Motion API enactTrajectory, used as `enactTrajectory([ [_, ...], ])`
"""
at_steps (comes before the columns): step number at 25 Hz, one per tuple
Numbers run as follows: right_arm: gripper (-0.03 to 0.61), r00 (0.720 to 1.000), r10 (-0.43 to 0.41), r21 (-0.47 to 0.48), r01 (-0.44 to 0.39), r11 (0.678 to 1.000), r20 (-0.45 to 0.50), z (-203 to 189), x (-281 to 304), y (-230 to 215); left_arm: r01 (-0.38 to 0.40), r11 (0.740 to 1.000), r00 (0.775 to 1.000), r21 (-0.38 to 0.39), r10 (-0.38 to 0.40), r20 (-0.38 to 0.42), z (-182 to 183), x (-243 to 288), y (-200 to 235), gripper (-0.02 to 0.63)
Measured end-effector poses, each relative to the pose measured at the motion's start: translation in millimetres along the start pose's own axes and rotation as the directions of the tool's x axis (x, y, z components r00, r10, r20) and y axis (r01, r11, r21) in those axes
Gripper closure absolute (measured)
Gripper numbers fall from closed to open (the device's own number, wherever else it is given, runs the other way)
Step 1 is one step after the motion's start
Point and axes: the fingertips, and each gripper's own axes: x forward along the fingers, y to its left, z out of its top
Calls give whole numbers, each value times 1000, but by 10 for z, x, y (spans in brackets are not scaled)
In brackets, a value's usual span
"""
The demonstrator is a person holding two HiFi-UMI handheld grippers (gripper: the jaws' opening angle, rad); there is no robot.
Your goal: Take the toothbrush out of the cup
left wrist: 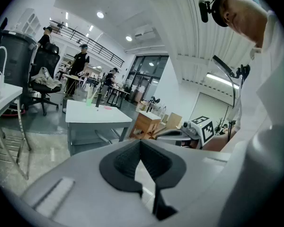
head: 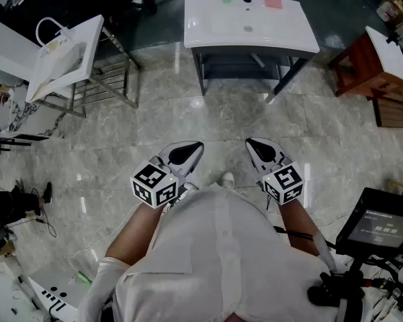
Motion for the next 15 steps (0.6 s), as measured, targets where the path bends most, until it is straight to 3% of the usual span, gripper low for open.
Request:
enactTrajectory([
  [5,572,1000,13,-28,-13,1000,16,16,-13,-37,-12,1000,1000,-3,13,13,-15,8,-35,607],
  [11,572,1000,24,-24,-24,999,5,57,69,-546,-22,999,999,-33,23,37,289,449,96,607],
  [15,572,1000,14,3,-14,1000,-22,23,201,-683,-9,1000,1000,-14,10,18,390,596,311,607],
])
